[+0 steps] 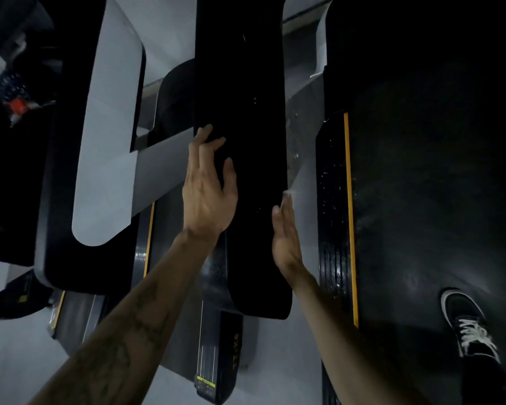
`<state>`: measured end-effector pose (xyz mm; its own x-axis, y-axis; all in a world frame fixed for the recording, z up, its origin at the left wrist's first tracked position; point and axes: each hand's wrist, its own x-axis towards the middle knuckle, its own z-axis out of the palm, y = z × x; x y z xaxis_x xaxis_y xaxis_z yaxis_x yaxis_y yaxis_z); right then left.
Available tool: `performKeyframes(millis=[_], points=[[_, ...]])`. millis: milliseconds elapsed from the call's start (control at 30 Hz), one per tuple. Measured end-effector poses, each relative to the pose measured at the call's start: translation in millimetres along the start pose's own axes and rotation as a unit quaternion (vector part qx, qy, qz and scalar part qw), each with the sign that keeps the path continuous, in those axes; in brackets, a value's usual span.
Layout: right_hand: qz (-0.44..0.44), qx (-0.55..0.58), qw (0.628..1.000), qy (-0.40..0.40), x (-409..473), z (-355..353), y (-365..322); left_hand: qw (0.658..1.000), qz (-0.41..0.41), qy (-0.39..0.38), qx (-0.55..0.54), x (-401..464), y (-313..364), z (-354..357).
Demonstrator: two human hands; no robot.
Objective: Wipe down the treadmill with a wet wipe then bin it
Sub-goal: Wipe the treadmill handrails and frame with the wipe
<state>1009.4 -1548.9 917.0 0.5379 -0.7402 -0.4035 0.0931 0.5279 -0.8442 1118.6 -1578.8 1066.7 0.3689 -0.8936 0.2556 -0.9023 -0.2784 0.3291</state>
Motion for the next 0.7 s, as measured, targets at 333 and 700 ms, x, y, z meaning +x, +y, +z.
performKeyframes(millis=[333, 700], points=[[-0.077, -0.025, 0.997, -0.008, 49, 0, -41, 0.998, 0.016, -0.038, 0.037, 5, -12, 5], [0.029, -0.009, 1.0, -0.007, 56, -9, -35, 0.998, 0.01, -0.011, 0.063, 10, -5, 2]])
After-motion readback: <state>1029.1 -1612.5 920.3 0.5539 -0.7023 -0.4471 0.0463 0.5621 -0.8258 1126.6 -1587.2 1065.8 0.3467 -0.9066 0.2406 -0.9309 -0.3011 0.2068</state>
